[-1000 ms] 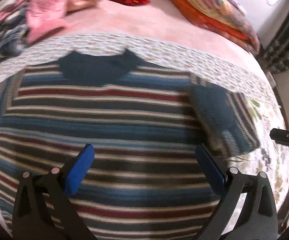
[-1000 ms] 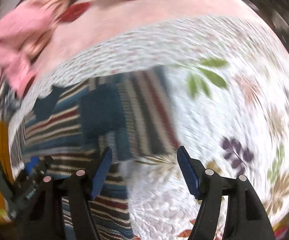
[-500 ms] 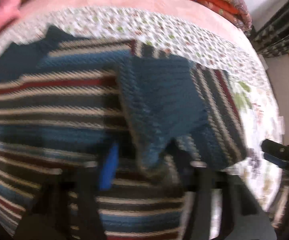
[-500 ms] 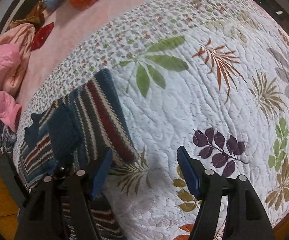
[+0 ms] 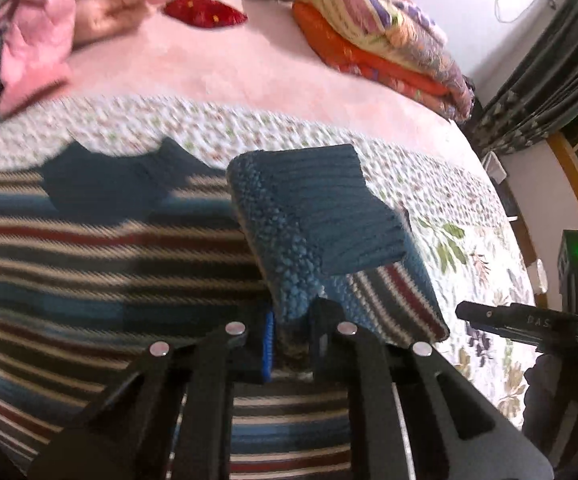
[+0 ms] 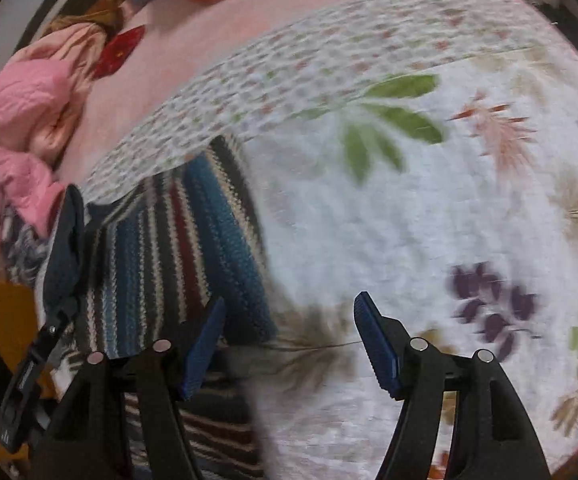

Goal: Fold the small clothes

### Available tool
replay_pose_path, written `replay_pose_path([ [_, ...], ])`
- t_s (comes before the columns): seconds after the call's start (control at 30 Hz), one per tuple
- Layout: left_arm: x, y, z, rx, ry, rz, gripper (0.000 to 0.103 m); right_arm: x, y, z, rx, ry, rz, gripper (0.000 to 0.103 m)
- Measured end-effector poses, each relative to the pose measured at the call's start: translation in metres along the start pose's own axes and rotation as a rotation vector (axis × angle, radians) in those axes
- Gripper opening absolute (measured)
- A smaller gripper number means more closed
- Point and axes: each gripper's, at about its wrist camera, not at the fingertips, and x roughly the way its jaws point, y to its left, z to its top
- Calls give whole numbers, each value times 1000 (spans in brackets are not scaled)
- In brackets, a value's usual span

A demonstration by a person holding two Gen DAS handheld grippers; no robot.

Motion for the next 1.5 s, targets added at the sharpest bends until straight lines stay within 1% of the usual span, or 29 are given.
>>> replay_pose_path([
  [0.03, -5, 5, 2, 7, -11, 11, 11, 4, 7, -2, -10, 9, 28, 68],
  [0.1, -18, 21, 5, 1, -22, 19, 11, 8, 18, -6, -22, 12, 58, 68],
  [0.27, -26, 48, 12, -32, -61, 28, 11, 23, 40, -11, -18, 31, 113, 67],
  [0.4, -34, 74, 10, -55, -90, 46, 11, 42, 53, -13, -44, 47, 74, 63],
  [0.53, -34, 110, 8, -114, -90, 76, 11, 64, 67, -19, -79, 87, 44, 60],
  [0.63, -26, 135, 2, -154, -76, 103, 12, 76, 79, -23, -124, 94, 2, 60],
  [0.7, -20, 147, -2, -170, -58, 112, 14, 81, 82, -25, -141, 99, -24, 60],
  [0.77, -9, 163, -7, -209, -28, 120, 16, 87, 86, -27, -155, 97, -43, 61],
  [0.83, -5, 178, -11, -252, -21, 134, 19, 89, 89, -28, -173, 91, -62, 62],
  [0.9, -6, 195, -14, -299, -26, 146, 25, 90, 92, -28, -186, 87, -72, 63],
  [0.97, -13, 212, -19, -345, -40, 158, 27, 91, 94, -27, -185, 87, -70, 63],
  [1.03, -24, 224, -21, -355, -57, 191, 27, 91, 96, -27, -195, 84, -76, 63],
  [1.13, -41, 237, -25, -373, -68, 195, 34, 82, 106, -29, -233, 59, -103, 63],
  [1.23, -58, 242, -27, -405, -92, 176, 35, 63, 119, -29, -296, 1, -104, 62],
  [1.3, -62, 236, -25, -395, -107, 156, 37, 54, 131, -30, -325, -27, -70, 62],
  [1.33, -62, 230, -24, -379, -109, 146, 37, 49, 137, -31, -335, -37, -37, 62],
  [1.4, -58, 214, -17, -336, -112, 128, 43, 46, 144, -34, -349, -33, 13, 62],
  [1.43, -55, 209, -16, -318, -109, 131, 44, 50, 151, -36, -360, -15, 37, 62],
  [1.47, -51, 205, -14, -301, -100, 166, 45, 54, 154, -37, -365, -2, 39, 62],
  [1.5, -46, 205, -11, -292, -86, 232, 45, 60, 157, -38, -373, 9, 30, 62],
])
